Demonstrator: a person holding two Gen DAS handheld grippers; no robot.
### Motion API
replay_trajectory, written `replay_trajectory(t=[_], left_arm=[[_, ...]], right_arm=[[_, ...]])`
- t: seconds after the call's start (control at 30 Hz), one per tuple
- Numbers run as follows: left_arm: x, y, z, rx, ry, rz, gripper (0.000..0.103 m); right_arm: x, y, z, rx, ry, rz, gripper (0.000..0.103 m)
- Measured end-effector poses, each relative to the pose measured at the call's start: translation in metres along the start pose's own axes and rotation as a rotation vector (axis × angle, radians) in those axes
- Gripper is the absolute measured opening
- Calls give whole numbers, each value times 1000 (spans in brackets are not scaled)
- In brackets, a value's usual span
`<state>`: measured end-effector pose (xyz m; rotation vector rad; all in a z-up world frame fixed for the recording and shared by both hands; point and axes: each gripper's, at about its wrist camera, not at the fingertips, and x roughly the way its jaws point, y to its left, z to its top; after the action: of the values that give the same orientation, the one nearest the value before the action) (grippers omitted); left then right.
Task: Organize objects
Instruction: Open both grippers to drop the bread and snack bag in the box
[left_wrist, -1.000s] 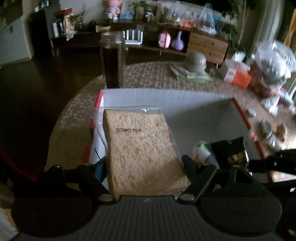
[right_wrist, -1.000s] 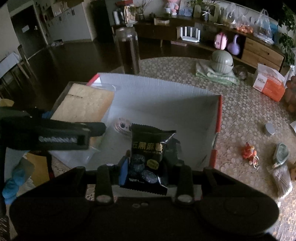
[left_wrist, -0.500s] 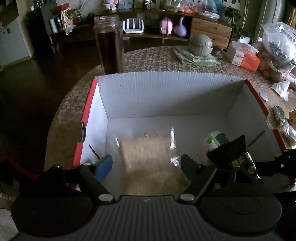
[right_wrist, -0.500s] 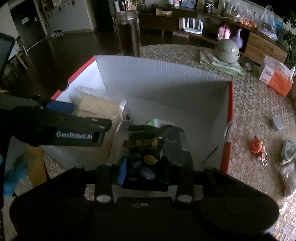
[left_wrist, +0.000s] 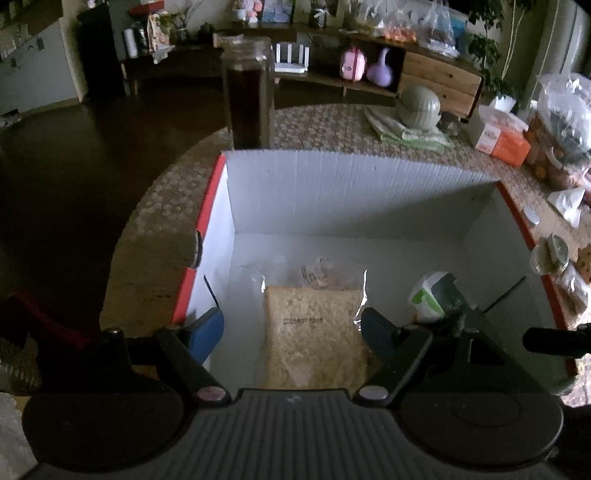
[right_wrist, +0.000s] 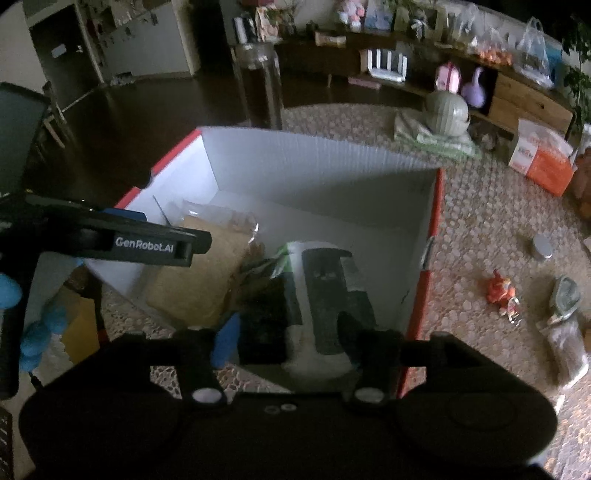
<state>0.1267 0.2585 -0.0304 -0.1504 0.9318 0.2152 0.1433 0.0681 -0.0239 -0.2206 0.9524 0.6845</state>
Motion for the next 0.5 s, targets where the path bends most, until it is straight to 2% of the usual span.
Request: replay_trajectory(t=[0.17,0.5], left_arm=[[-21,-2,0,-19,-33,-24,81],[-61,-38,-10,32,-98,-87,81]], right_arm=[[-27,-6,-7,-16,-45,19,63],[-75,-27,-24,-7,-124,45,65]])
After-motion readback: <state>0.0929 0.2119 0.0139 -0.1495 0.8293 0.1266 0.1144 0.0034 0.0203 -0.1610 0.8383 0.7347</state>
